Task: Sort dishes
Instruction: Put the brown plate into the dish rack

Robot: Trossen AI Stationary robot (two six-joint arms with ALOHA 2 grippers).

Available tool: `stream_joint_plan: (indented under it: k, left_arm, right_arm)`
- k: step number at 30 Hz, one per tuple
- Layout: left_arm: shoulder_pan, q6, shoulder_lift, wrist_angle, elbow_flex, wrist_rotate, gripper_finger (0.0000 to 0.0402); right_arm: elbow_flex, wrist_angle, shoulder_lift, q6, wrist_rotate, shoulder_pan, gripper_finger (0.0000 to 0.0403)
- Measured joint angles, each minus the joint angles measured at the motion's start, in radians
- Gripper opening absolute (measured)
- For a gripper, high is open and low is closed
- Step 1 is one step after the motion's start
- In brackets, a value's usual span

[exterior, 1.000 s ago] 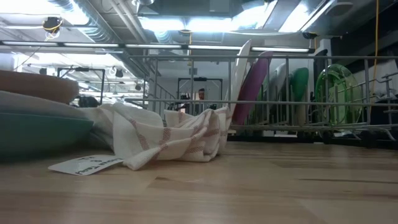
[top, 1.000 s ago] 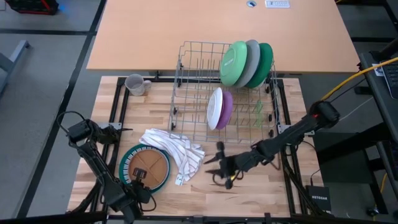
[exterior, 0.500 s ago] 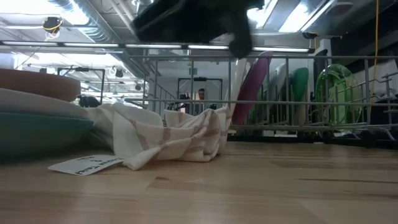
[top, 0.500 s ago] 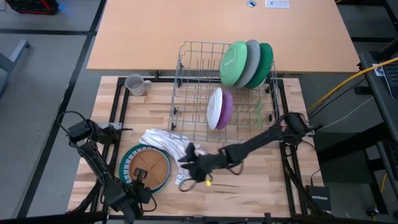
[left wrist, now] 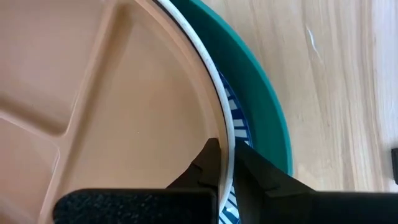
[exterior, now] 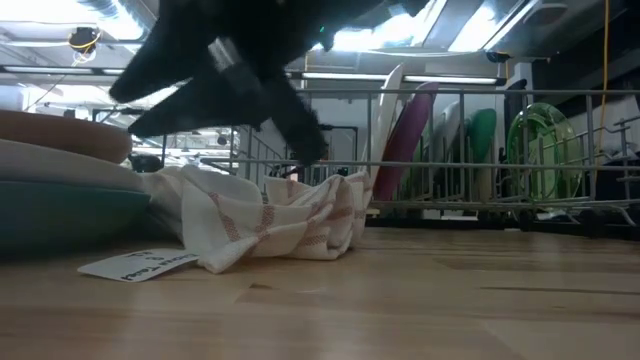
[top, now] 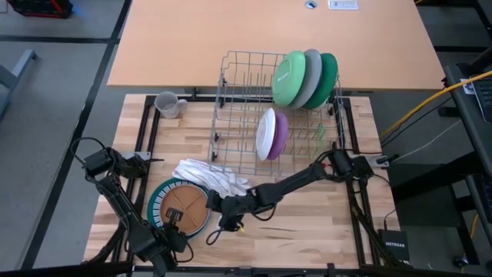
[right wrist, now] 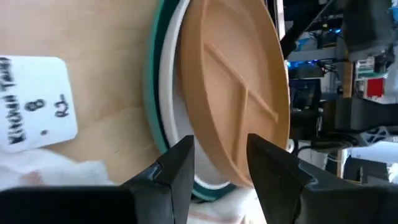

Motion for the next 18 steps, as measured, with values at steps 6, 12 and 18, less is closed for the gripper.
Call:
stream_joint_plan:
  k: [6,12,18]
  left_arm:
    - [0.000,0.002,0.000,0.001,0.000,0.000,0.0013]
    - [0.001,0.024,0.000,0.023,0.000,0.000,0.0006]
    - [0.017,0.055,0.000,0.025,0.000,-0.002,0.0010]
  right_arm:
    - [0.012,0.007,0.036,-0.078,0.007,-0.011,0.0149]
    - [0.012,0.014,0.038,-0.082,-0.008,-0.014,0.0149]
    - [0.012,0.012,0.038,-0.139,-0.053,-0.014,0.0149]
